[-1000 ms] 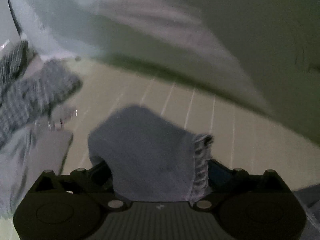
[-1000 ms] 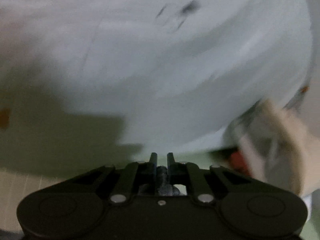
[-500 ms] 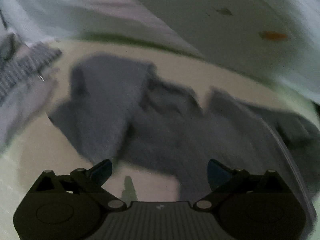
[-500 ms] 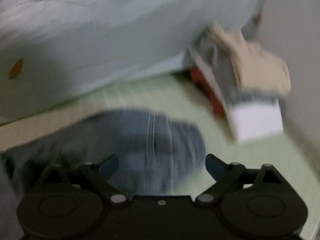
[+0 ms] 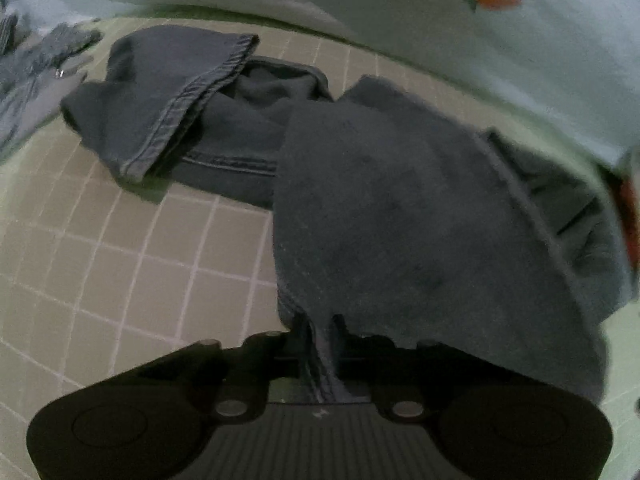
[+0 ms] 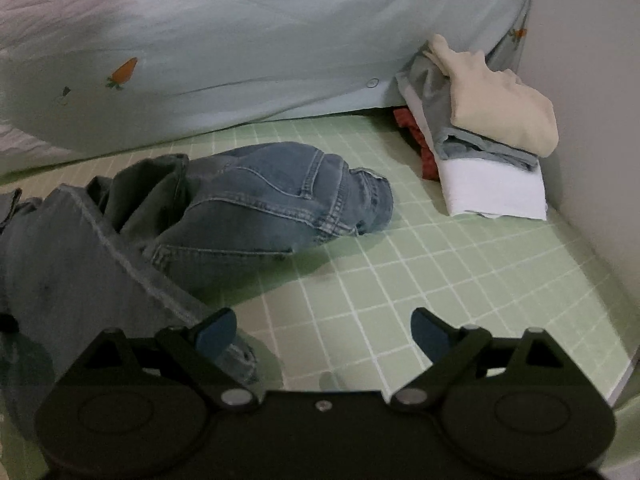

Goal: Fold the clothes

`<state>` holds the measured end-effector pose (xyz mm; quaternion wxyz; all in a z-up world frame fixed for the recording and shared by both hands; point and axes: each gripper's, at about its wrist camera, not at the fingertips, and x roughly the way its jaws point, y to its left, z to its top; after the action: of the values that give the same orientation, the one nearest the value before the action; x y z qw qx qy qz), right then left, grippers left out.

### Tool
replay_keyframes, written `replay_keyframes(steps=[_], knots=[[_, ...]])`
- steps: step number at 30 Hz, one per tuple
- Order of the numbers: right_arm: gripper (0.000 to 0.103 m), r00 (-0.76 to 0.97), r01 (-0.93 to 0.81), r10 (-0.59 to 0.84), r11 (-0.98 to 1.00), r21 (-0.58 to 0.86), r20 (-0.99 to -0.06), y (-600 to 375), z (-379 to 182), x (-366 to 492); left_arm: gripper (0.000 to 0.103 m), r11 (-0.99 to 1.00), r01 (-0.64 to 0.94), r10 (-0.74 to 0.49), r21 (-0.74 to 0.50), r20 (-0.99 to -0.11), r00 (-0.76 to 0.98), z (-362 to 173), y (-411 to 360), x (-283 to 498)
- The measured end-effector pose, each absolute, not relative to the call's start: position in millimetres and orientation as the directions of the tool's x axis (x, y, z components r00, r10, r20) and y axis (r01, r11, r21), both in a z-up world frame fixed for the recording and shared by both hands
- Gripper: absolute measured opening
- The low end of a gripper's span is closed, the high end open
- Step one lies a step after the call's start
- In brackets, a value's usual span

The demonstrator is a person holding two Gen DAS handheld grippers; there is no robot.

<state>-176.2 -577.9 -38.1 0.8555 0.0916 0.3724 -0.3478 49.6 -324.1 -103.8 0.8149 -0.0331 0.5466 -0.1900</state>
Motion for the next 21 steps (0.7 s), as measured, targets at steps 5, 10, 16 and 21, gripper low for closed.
replay_keyframes(steps=[5, 10, 16, 21], knots=[[0.095, 0.494, 0.661, -0.515, 0.746, -0.082, -0.700, -575.2, -35.1, -177.7, 0.006, 0.934, 0.237, -0.346, -0.266, -0.837, 0.424, -79.4, -290.1, 34.3], [0.095, 0.527, 0.626, -0.480, 0.777, -0.061, -0.701, -560.9, -35.3, -170.0, 0.007, 0.975, 0.128, -0.224, -0.184, -0.798, 0.560, -52.1, -229.4, 42.9], [0.095, 0.548, 0.582, -0.446, 0.811, -0.060, -0.708, -542.7, -38.4, -166.4, 0.018, 0.992, 0.007, -0.103, -0.125, -0.779, 0.619, -31.1, -182.8, 62.3], [0.095, 0.542, 0.580, -0.439, 0.812, -0.059, -0.717, -539.3, -42.0, -167.9, 0.070, 0.993, 0.075, -0.118, -0.091, -0.793, 0.597, -36.2, -208.0, 40.6]])
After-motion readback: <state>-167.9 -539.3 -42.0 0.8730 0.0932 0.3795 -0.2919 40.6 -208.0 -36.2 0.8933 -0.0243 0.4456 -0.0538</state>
